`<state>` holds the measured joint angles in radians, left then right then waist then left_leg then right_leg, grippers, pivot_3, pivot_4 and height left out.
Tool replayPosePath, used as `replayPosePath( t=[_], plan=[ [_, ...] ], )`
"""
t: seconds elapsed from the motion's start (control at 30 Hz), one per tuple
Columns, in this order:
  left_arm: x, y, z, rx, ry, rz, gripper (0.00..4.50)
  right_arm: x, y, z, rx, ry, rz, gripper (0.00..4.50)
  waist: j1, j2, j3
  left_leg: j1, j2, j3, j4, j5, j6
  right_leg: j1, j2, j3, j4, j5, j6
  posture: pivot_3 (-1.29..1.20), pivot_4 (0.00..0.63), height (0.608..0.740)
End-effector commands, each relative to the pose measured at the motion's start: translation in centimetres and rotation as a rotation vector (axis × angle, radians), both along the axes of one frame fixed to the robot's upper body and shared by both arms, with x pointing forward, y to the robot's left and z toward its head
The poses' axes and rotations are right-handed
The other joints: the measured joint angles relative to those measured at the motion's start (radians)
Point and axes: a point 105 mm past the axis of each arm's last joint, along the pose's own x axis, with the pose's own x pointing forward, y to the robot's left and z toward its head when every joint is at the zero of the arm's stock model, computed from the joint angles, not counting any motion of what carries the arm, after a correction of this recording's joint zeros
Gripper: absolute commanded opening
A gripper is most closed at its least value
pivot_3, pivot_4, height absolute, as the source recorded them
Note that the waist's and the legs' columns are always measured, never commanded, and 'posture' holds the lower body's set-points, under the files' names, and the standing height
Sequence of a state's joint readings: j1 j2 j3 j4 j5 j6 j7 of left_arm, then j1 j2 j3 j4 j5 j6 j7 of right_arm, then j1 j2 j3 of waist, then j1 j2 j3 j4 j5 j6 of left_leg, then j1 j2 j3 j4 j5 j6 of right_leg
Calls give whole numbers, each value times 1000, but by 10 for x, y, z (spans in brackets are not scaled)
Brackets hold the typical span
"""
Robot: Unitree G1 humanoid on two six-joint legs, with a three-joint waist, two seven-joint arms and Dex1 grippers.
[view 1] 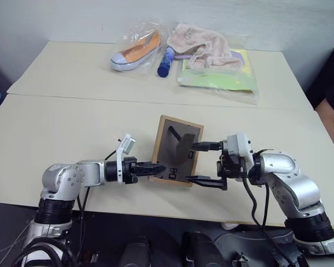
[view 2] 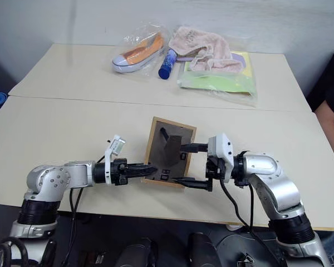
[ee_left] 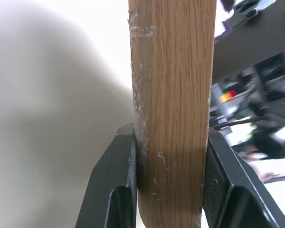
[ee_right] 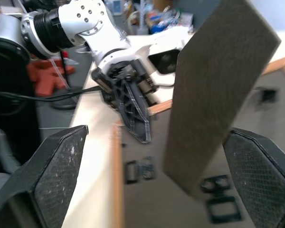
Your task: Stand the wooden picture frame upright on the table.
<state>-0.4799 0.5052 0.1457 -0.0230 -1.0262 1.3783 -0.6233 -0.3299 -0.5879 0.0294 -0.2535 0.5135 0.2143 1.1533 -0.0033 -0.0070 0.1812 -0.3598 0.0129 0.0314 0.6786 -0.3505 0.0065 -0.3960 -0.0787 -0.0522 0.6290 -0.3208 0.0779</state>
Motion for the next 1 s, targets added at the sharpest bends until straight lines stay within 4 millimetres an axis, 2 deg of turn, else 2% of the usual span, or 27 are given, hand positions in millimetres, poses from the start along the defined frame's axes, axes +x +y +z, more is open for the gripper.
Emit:
replayPosePath(
  t=[0.03,0.2,0.23,0.3,0.43,0.47,0.6,0.7,0.87,0.93,0.97,1.0],
  plan=[
    [-3,14,23,-83,69,-21,1271,3,-24,23,-16,-239,-56,4472,0,0,0,0,0,0,0,0,0,0,0,0,0,0,0,0,150,740],
    [-13,27,25,-93,271,-124,1271,14,-40,7,-290,-682,-58,4472,-6,-1,1,1,0,1,0,0,0,0,1,0,0,0,0,0,150,740],
    [-15,28,27,-102,306,-149,1271,19,-40,3,-344,-797,-65,4472,-8,-1,1,1,0,1,0,0,0,0,1,1,1,0,0,0,150,740],
    [-14,27,35,-126,338,-174,1271,23,-32,-4,-360,-910,-53,4472,-14,-1,1,2,-1,2,0,0,-1,0,0,2,2,0,0,0,150,740],
    [-15,23,47,-177,389,-221,1271,29,-17,-8,-313,-1043,-61,4472,-23,-1,1,2,0,1,0,1,-2,0,0,1,2,0,0,0,150,740],
    [-17,21,49,-179,399,-238,1271,30,-12,-14,-313,-1034,-52,4472,-24,-1,2,2,0,1,1,1,-2,0,0,1,2,0,0,0,150,740],
    [-20,18,54,-188,429,-264,1271,31,1,-19,-258,-1097,-67,4472,-26,-1,2,1,0,1,2,1,-2,0,0,1,7,0,0,0,150,740],
    [-25,15,54,-166,442,-287,1271,37,11,-21,-231,-1106,-106,3949,-27,-1,2,2,0,1,4,2,-3,-1,1,2,7,0,-1,0,150,740],
    [-24,15,56,-161,437,-288,1271,39,11,-19,-203,-1121,-159,2345,-26,-1,2,2,0,1,4,2,-3,-1,1,2,8,-1,-1,0,150,740],
    [-21,12,58,-167,383,-264,1271,40,8,-20,-204,-1104,-178,1699,-25,-1,2,2,0,1,4,2,-3,-1,1,2,8,-1,-1,0,150,740],
    [-17,11,60,-181,350,-238,1271,41,7,-20,-205,-1109,-181,1472,-24,-1,2,2,0,1,4,2,-3,-1,1,2,8,-1,-1,0,150,740],
    [-15,11,62,-196,328,-223,1271,41,6,-20,-205,-1115,-183,1468,-24,-1,2,2,0,1,4,2,-3,-1,1,2,8,-1,-1,0,150,740]
  ],
)
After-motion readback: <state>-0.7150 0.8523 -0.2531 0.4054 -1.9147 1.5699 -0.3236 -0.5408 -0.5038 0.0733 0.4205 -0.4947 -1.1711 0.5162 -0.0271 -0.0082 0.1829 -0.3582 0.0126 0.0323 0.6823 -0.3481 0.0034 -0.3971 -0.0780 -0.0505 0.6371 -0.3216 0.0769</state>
